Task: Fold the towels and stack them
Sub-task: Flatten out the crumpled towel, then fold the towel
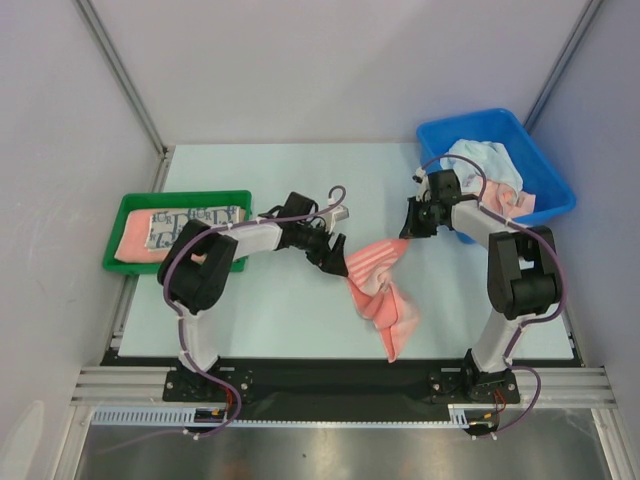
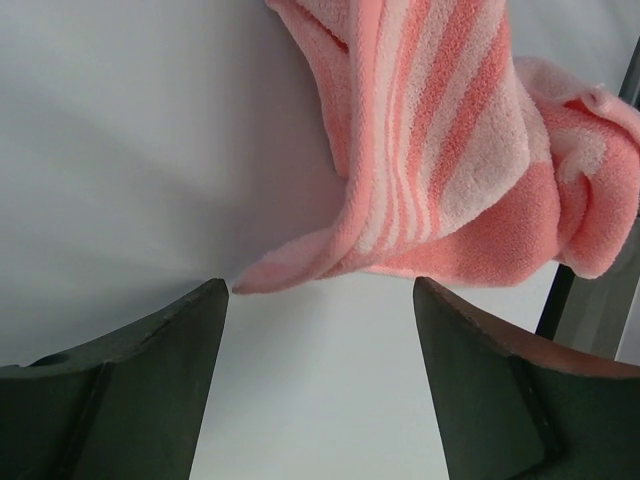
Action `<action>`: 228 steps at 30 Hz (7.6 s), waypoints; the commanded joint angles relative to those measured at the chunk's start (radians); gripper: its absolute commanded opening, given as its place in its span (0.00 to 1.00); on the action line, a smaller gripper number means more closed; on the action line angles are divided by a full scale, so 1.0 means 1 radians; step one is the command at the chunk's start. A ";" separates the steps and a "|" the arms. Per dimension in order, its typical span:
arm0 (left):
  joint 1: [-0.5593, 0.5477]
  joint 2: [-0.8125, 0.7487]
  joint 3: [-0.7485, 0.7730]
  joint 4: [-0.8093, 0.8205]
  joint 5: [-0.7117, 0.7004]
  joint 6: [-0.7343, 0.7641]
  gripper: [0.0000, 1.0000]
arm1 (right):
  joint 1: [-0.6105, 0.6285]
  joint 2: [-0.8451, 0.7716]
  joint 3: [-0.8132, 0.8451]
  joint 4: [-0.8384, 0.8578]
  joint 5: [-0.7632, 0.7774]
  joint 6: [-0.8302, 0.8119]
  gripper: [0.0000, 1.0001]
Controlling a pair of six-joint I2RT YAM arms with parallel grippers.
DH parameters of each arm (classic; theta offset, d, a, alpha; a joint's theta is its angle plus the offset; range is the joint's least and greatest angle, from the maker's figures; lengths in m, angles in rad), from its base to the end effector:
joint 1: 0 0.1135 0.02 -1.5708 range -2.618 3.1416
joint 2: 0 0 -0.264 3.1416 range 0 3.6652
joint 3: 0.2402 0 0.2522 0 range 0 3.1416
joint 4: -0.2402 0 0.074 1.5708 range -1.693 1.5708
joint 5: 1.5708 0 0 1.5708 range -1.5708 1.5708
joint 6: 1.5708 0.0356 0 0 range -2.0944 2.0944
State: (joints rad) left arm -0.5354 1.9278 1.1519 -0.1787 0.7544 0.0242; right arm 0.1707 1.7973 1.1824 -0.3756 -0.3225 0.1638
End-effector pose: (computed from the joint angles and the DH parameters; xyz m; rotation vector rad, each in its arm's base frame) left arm 0.3203 -0.2184 0.1506 0.9925 2.3138 -1.1584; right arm 0.3657 0.0745 0.1883 -0.1337 2.5708 0.5402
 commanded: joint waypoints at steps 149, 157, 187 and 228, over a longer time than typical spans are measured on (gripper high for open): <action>-0.084 -0.530 -0.237 -0.280 -0.547 -0.420 0.57 | 0.253 -0.552 -0.471 0.099 0.221 0.471 0.29; -0.020 -0.521 -0.368 -0.122 -0.494 -0.527 0.53 | 0.325 -0.452 -0.484 0.112 0.266 0.592 0.26; -0.005 -0.428 -0.466 -0.024 -0.598 -0.560 0.47 | 0.426 -0.351 -0.507 0.096 0.433 0.660 0.30; -0.017 -0.575 -0.359 -0.139 -0.512 -0.561 0.00 | 0.470 -0.397 -0.353 -0.057 0.522 0.551 0.00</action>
State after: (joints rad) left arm -0.5476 1.3876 0.7486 -0.3031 0.2176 -0.5335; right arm 0.6357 1.4124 0.7734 -0.4000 0.1715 0.7475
